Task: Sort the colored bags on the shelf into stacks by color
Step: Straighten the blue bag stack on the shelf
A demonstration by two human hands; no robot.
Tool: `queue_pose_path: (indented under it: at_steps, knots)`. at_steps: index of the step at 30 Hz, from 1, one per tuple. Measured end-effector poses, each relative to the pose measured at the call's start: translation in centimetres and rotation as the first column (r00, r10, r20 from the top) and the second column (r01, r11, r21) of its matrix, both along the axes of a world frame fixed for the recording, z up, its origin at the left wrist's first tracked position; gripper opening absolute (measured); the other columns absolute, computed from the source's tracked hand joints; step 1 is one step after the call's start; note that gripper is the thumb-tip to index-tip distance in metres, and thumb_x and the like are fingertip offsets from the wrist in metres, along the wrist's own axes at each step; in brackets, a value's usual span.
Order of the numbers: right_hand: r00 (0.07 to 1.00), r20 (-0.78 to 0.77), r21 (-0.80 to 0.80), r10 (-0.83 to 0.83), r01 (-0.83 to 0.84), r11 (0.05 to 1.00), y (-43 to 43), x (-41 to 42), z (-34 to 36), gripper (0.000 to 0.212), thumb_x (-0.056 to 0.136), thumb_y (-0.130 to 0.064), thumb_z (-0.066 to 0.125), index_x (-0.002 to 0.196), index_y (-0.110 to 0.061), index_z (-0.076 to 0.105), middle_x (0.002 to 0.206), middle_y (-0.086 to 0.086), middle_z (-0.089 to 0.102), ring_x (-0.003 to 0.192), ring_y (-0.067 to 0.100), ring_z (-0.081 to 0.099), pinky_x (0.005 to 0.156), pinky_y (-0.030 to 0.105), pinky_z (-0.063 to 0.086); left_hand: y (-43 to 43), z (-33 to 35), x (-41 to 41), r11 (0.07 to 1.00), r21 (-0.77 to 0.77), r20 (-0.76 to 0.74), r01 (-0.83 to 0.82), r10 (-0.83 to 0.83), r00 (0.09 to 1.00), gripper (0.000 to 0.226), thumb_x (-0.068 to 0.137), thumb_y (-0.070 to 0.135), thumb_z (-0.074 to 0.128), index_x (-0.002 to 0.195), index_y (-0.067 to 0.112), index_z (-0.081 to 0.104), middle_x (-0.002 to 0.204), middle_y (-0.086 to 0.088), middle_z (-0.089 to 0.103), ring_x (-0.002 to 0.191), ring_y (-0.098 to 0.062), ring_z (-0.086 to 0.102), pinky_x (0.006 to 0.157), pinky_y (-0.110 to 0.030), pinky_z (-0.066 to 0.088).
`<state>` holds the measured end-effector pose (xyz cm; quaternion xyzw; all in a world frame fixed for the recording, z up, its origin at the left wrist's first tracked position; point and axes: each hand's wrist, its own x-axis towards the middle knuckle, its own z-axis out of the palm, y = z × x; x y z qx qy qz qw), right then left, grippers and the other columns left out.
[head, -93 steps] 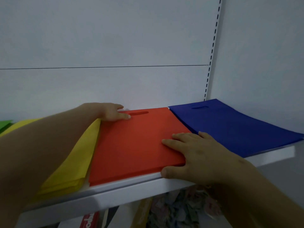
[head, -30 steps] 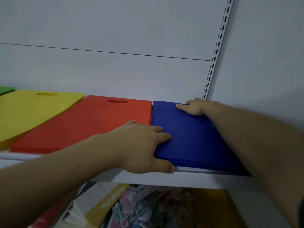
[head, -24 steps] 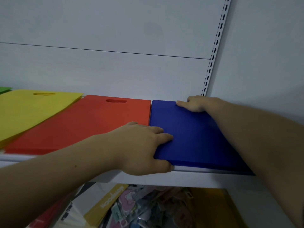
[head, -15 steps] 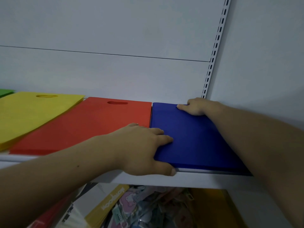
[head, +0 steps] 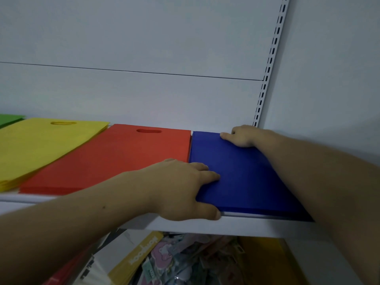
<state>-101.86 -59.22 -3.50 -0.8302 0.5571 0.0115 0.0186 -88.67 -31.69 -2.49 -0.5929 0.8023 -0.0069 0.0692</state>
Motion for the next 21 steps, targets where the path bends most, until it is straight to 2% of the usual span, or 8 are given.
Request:
queue_pose_path:
  at_steps: [6, 10, 12, 15, 21]
  knots:
    - [0.996, 0.085, 0.029, 0.025, -0.027, 0.999, 0.4, 0.4, -0.2, 0.078, 0.089, -0.074, 0.021, 0.142, -0.021, 0.039, 0.147, 0.006, 0.039, 0.130, 0.027, 0.041, 0.104, 0.041, 0.034, 0.1, -0.1, -0.4, 1.000, -0.009, -0.032, 0.012, -0.012, 0.999, 0.077, 0.085, 0.068, 0.039, 0.149, 0.030, 0.017, 0.153, 0.007, 0.023, 0.136, -0.016, 0.032, 0.111, -0.036, 0.029]
    - [0.998, 0.044, 0.030, 0.041, -0.042, 0.999, 0.6, 0.6, -0.1, 0.077, 0.087, -0.075, 0.028, 0.138, -0.019, 0.043, 0.143, 0.007, 0.042, 0.126, 0.025, 0.044, 0.101, 0.039, 0.037, 0.3, -0.2, -0.5, 1.000, 0.000, -0.060, 0.013, -0.013, 0.998, 0.074, 0.086, 0.066, 0.039, 0.148, 0.031, 0.018, 0.152, 0.007, 0.025, 0.135, -0.016, 0.033, 0.111, -0.037, 0.030]
    - [0.999, 0.041, 0.029, 0.030, -0.031, 0.999, 0.8, 0.7, 0.1, 0.079, 0.087, -0.075, 0.027, 0.141, -0.020, 0.039, 0.146, 0.007, 0.039, 0.129, 0.026, 0.042, 0.104, 0.040, 0.036, 0.4, -0.1, -0.5, 1.000, -0.001, -0.043, 0.002, -0.002, 0.999, 0.078, 0.083, 0.071, 0.038, 0.148, 0.031, 0.018, 0.152, 0.006, 0.026, 0.134, -0.017, 0.035, 0.110, -0.038, 0.031]
    - [0.998, 0.053, 0.056, -0.019, 0.016, 0.998, 0.9, 0.2, 0.0, 0.085, 0.084, -0.080, 0.022, 0.148, -0.025, 0.028, 0.153, 0.006, 0.028, 0.137, 0.029, 0.033, 0.110, 0.044, 0.030, 0.4, -0.2, -0.4, 1.000, 0.006, -0.012, -0.019, 0.019, 1.000, 0.083, 0.080, 0.075, 0.035, 0.149, 0.032, 0.015, 0.154, 0.004, 0.021, 0.135, -0.019, 0.033, 0.111, -0.038, 0.030]
    - [0.990, 0.066, 0.089, -0.128, 0.122, 0.989, 1.2, -1.6, -0.5, 0.093, 0.080, -0.083, 0.020, 0.150, -0.023, 0.024, 0.154, 0.009, 0.023, 0.137, 0.031, 0.032, 0.107, 0.045, 0.031, 0.5, -0.2, -0.5, 0.999, 0.034, 0.009, -0.013, 0.012, 1.000, 0.079, 0.083, 0.071, 0.033, 0.149, 0.035, 0.008, 0.158, 0.005, 0.009, 0.138, -0.022, 0.030, 0.112, -0.037, 0.026]
